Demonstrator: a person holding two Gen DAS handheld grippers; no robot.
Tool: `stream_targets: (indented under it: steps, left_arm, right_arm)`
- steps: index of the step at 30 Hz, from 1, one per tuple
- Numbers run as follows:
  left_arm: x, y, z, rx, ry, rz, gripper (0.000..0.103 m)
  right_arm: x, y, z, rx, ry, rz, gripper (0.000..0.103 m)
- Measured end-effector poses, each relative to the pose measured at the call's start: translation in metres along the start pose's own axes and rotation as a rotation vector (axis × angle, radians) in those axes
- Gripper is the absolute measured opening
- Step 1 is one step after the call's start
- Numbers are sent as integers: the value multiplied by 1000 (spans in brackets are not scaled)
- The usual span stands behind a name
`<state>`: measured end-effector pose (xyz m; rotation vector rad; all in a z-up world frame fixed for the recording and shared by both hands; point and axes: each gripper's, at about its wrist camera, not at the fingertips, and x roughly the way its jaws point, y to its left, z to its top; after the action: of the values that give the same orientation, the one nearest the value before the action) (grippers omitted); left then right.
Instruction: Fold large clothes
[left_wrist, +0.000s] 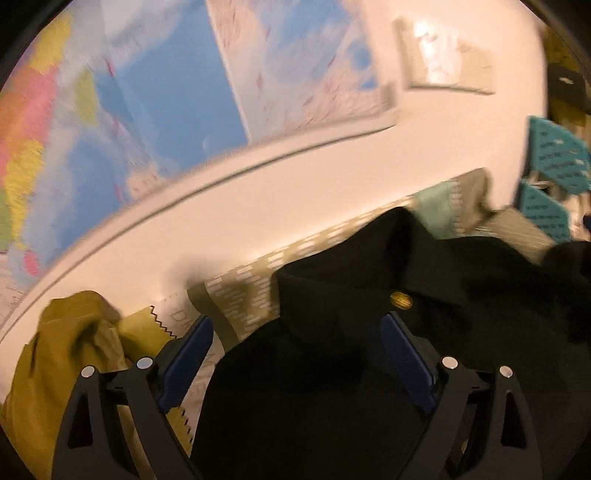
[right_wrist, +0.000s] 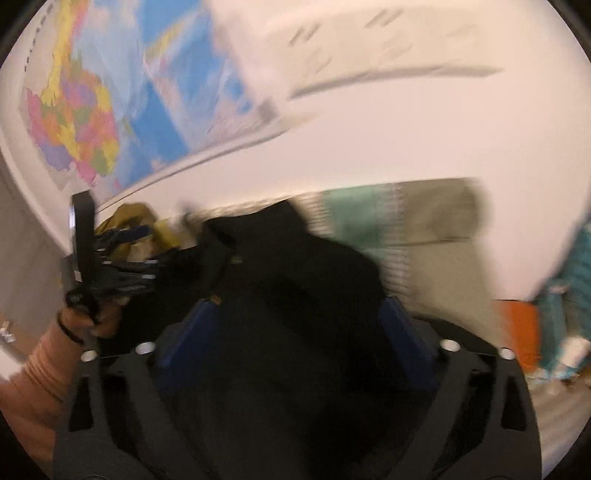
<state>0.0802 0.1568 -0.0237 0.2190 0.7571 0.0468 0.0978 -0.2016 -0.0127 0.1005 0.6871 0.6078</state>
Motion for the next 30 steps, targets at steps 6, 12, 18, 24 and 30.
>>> stream_targets:
  steps: [6,12,18,24,30]
  left_arm:
    - [-53,-44,-26,77,-44,-131,93]
    - [-58,-91,-44,137,-32,-184,94]
    - [-62,-112,-49,131,-17,-224,94]
    - [-75,-104,-47,96,-25,-282,94]
    - [-91,-87,-47,24,-41,-366,94]
  right_arm:
    - [-67,-45,-83,40,132,-163,97]
    - [-58,-40,-140,54,189,-123,96]
    - [-79,-62,-130,129,110,-11,3]
    - [-167,-56,-69,146,-135,143,3]
    - [-168,20,-32,-13,-104,305,3]
